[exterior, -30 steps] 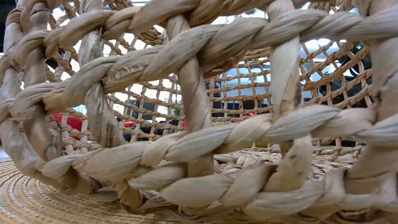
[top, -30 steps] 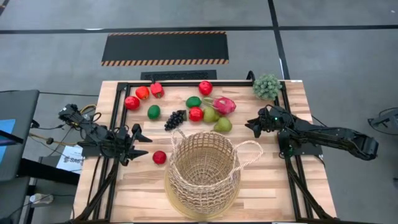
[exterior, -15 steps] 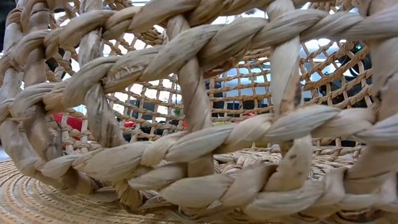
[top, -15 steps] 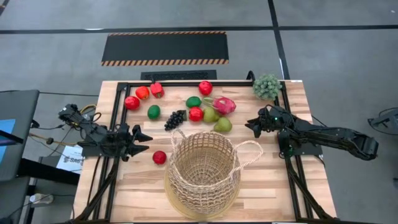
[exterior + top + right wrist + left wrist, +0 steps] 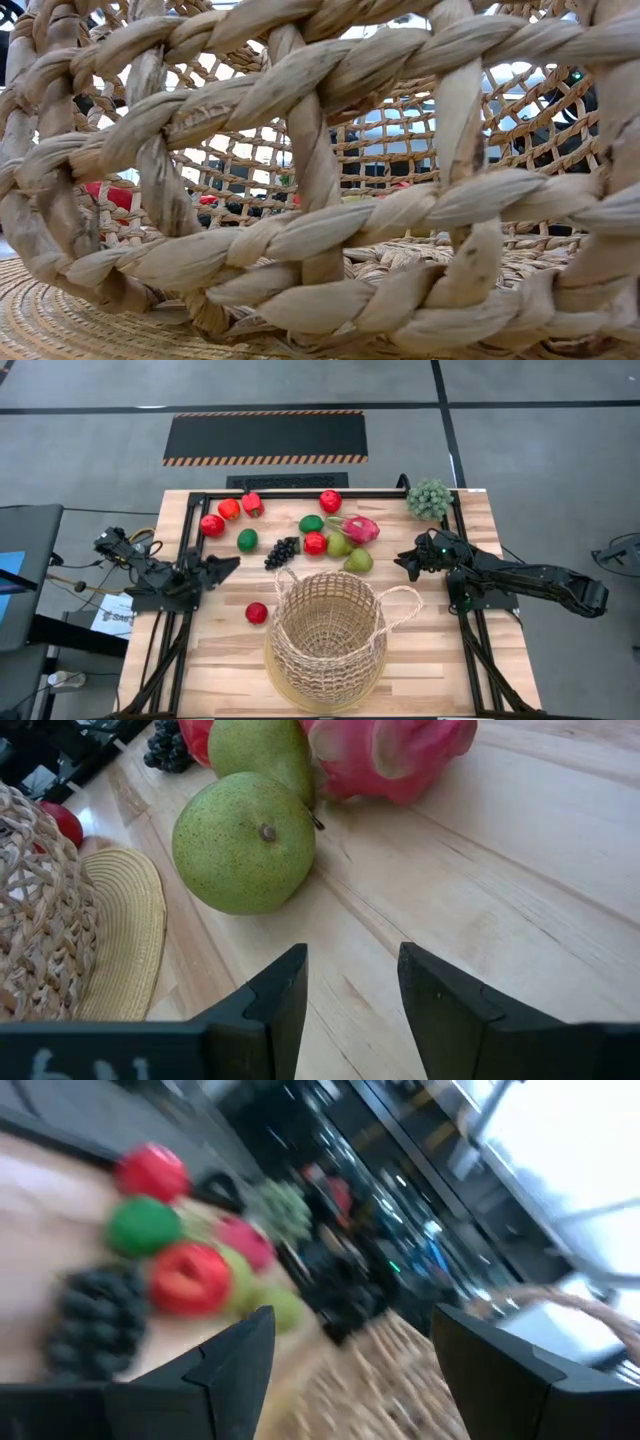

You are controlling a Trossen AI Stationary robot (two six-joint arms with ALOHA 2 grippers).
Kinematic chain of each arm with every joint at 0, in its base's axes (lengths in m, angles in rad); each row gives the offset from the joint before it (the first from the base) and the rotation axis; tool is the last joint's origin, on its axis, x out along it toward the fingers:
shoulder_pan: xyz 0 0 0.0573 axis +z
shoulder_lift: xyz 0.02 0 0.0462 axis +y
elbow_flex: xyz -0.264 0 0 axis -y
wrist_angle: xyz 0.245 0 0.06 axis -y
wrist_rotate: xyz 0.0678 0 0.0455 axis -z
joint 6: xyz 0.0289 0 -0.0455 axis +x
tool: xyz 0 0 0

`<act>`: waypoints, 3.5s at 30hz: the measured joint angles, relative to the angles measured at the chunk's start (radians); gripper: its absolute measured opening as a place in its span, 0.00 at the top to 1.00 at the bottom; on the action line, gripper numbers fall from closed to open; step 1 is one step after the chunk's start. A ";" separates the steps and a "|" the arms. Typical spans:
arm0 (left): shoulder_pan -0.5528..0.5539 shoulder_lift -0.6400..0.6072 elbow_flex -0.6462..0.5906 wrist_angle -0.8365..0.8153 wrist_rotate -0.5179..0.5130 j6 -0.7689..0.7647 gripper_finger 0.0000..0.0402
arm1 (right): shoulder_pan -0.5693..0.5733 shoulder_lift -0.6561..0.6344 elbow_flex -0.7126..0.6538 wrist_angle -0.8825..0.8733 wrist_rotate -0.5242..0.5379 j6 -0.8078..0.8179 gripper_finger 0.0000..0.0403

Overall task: Build produce basket
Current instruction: Put the apple into the basket

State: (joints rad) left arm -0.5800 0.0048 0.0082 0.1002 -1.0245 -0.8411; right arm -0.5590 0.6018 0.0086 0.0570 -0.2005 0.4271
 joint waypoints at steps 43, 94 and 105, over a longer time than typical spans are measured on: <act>0.000 0.064 0.214 0.109 -0.079 0.101 0.37 | 0.094 0.001 0.220 0.364 -0.036 0.445 0.50; 1.102 1.055 1.313 -1.299 0.786 0.237 0.18 | 0.072 0.125 0.735 -0.312 0.046 0.035 0.35; 1.491 1.267 1.313 -1.395 0.879 0.528 0.18 | 0.072 0.156 0.736 -0.314 0.047 0.036 0.35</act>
State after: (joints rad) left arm 0.9105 1.2720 1.3212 -1.2948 -0.1451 -0.3134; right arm -0.4869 0.7574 0.7444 -0.2565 -0.1535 0.4629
